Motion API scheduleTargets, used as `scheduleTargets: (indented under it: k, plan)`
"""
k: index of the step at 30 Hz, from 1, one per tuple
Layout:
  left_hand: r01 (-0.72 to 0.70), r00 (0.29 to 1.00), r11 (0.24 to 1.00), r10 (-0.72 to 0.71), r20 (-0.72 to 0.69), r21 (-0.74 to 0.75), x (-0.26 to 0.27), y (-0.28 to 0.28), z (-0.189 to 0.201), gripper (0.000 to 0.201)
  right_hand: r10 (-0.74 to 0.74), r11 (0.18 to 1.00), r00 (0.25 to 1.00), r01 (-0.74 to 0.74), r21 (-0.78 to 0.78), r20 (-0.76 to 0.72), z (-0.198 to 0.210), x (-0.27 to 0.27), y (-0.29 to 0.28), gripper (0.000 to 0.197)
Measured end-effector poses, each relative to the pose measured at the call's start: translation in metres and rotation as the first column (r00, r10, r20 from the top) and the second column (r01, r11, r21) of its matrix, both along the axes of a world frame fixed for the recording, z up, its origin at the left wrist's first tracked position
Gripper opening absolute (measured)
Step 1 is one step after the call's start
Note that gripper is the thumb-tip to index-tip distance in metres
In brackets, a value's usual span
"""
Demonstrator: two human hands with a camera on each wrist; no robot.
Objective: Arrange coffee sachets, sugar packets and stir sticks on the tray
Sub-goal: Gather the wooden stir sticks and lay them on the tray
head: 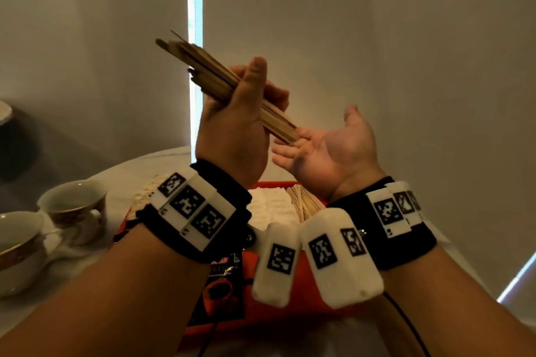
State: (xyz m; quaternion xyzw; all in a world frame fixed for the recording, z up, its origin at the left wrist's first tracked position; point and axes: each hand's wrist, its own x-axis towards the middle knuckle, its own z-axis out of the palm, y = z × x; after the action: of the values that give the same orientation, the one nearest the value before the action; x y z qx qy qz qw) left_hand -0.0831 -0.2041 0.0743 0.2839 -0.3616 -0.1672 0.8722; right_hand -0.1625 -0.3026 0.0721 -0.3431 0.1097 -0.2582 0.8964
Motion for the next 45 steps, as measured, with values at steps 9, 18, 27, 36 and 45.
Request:
scheduleTargets:
  k: [9,18,27,36,45]
  plan:
    - [0.061,0.998,0.986,-0.057,-0.029,0.157,-0.004,-0.004,-0.009,0.022,0.241,0.965,0.97,-0.236,-0.114,0.036,-0.007,-0.001,0.006,0.108]
    - [0.149,0.957,0.629,-0.285,0.048,0.763,-0.008,0.006,-0.017,0.02,-0.42,0.522,0.878,0.024,-0.853,-0.232,0.018,-0.04,-0.014,0.072]
    - [0.279,0.809,0.322,-0.586,-0.041,0.905,-0.028,0.004,-0.028,0.025,-0.544,0.319,0.839,0.243,-0.916,0.033,0.038,-0.081,-0.044,0.082]
    - [0.137,0.874,0.376,-0.482,0.067,0.916,-0.028,0.005,-0.029,0.03,-0.555,-0.194,0.794,-0.414,-0.889,-0.248,0.024,-0.054,0.004,0.067]
    - [0.07,0.852,0.406,-0.5,0.158,0.911,-0.025,0.004,-0.032,0.022,-0.571,-0.213,0.768,-0.481,-0.851,-0.291,0.026,-0.055,0.013,0.061]
